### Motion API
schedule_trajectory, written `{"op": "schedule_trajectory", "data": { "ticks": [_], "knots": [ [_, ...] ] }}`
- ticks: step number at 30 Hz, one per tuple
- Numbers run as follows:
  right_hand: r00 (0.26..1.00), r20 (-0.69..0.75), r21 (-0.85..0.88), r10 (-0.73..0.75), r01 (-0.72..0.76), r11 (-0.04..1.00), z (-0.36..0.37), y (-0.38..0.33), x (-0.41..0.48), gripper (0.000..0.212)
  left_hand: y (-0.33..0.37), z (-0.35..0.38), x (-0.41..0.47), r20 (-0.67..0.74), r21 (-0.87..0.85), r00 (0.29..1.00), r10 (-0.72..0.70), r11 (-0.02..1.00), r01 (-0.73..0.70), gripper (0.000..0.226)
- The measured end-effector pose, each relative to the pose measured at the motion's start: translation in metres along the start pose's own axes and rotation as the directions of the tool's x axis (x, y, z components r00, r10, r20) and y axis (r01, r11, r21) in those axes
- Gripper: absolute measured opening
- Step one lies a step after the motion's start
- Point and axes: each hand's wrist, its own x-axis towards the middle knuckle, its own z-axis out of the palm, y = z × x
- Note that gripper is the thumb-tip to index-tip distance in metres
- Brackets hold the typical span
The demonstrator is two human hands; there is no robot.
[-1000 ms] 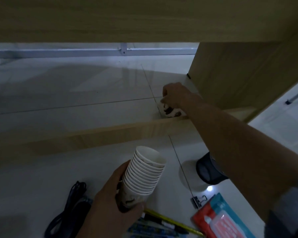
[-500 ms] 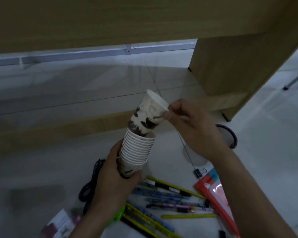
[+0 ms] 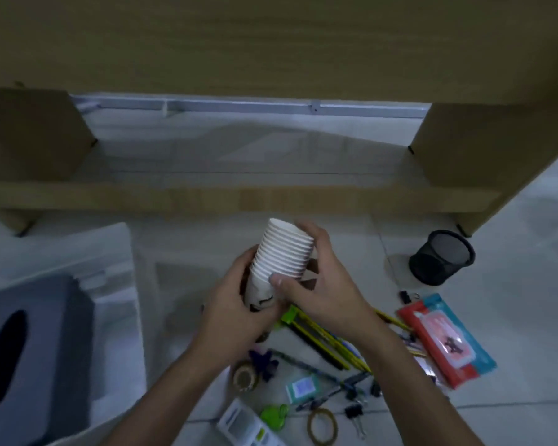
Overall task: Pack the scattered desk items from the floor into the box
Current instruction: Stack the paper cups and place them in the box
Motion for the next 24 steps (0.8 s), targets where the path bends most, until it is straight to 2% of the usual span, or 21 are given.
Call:
{"op": "schedule_trajectory", "data": {
  "ticks": [3,8,10,12,14,16,18,21,22,24],
  "knots": [
    [0.999,-0.045,0.139,-0.024,0.03,0.99,0.04,-0.009,0.007,0.103,0.009,-0.036,-0.013,-0.085,0.011,0.996,-0.002,1.0,0.003,0.069],
    [0.996,-0.086,0.256,-0.03,0.052,0.965,0.096,-0.037,0.022,0.092,0.015,-0.099,-0.042,-0.207,0.048,0.978,-0.002,0.999,0.012,0.056],
    [0.999,-0.036,0.236,0.004,0.005,0.972,0.112,-0.049,0.028,0.091,0.006,-0.131,-0.056,-0.36,0.033,0.933,-0.02,0.999,0.034,0.044],
    [0.998,0.056,0.199,0.03,-0.041,0.979,0.124,-0.063,0.034,0.086,-0.009,-0.164,-0.071,-0.527,0.102,0.849,-0.042,0.988,0.112,0.037],
    [0.987,0.156,0.122,0.034,-0.053,0.991,0.139,-0.075,0.045,0.091,-0.03,-0.189,-0.087,-0.592,0.247,0.802,-0.08,0.929,0.275,0.037],
    [0.971,0.238,-0.008,0.001,0.0,1.0,0.161,-0.083,0.058,0.098,-0.051,-0.2,-0.099,-0.541,0.401,0.831,-0.131,0.828,0.392,0.04],
    [0.95,0.309,-0.223,-0.049,0.123,0.967,0.189,-0.088,0.073,0.099,-0.066,-0.199,-0.104,-0.482,0.51,0.863,-0.152,0.752,0.418,0.043],
    [0.926,0.373,-0.581,-0.053,0.278,0.765,0.228,-0.088,0.095,0.1,-0.076,-0.192,-0.106,-0.479,0.577,0.867,-0.135,0.697,0.427,0.044],
    [0.923,0.383,-0.657,-0.023,0.29,0.696,0.238,-0.086,0.1,0.103,-0.078,-0.191,-0.107,-0.484,0.584,0.867,-0.123,0.692,0.424,0.043],
    [0.909,0.413,-0.725,0.059,0.288,0.626,0.25,-0.077,0.107,0.106,-0.082,-0.195,-0.11,-0.462,0.594,0.882,-0.096,0.705,0.388,0.038]
  ]
}}
